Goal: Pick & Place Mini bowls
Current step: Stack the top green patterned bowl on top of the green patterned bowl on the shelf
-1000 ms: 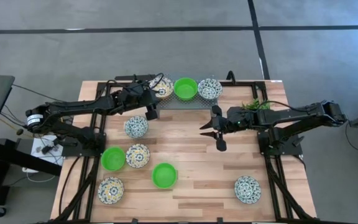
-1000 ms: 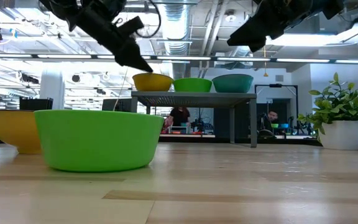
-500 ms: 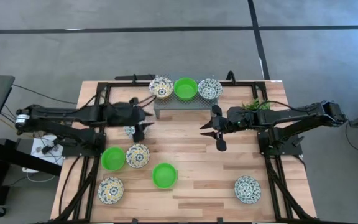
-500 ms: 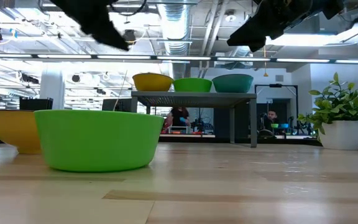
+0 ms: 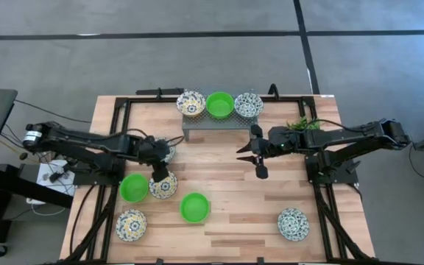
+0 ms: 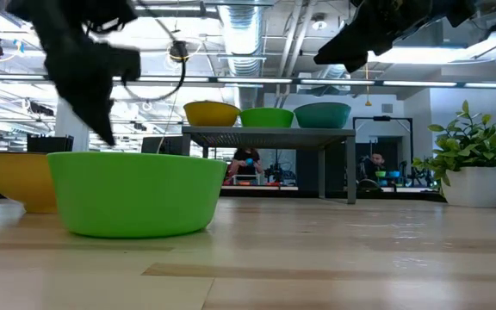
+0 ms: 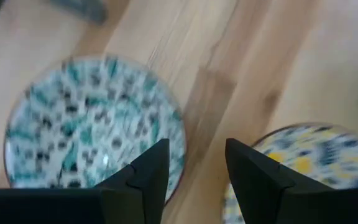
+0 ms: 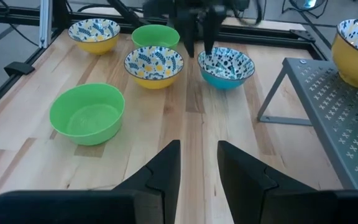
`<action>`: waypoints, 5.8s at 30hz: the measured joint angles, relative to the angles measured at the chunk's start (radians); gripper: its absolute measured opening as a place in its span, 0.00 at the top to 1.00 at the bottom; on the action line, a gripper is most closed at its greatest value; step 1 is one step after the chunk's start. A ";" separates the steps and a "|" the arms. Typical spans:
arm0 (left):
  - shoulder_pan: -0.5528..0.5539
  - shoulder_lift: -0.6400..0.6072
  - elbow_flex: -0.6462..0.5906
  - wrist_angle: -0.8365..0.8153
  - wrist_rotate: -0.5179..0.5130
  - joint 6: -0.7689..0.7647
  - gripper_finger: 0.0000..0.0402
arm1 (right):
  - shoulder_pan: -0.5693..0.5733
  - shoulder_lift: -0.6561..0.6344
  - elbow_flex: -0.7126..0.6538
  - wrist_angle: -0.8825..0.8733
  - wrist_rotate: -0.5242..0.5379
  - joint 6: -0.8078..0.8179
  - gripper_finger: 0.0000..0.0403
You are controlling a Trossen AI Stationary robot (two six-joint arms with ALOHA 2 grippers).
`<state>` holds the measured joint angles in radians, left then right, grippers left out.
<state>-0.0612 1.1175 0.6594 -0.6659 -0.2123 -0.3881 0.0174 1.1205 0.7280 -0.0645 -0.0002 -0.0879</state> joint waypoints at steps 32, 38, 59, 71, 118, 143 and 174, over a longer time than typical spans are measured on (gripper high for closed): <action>-0.014 0.037 -0.101 0.046 -0.096 0.017 0.60 | -0.089 0.400 0.179 0.065 0.000 -0.053 0.46; -0.011 0.037 -0.162 0.057 -0.102 0.017 0.65 | -0.092 0.426 0.210 0.064 -0.001 -0.075 0.46; -0.079 0.038 -0.019 0.215 -0.003 0.289 0.94 | -0.016 0.591 0.300 0.198 -0.033 -0.336 0.57; -0.142 0.106 -0.010 0.287 -0.050 0.632 0.95 | 0.003 0.767 0.561 0.048 -0.058 -0.446 0.49; -0.201 0.142 -0.046 0.541 -0.080 0.882 0.82 | -0.024 0.832 0.671 -0.155 -0.172 -0.603 0.85; -0.190 0.074 -0.043 0.714 -0.225 0.756 0.52 | 0.029 0.831 0.673 -0.233 -0.087 -0.277 0.97; -0.185 0.016 -0.043 0.712 -0.236 0.584 0.61 | -0.016 0.225 0.673 -0.833 0.676 0.079 0.98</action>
<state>-0.2459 1.1336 0.6159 0.0460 -0.4480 0.1955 0.0019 1.3455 1.4014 -0.8971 0.6755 -0.0088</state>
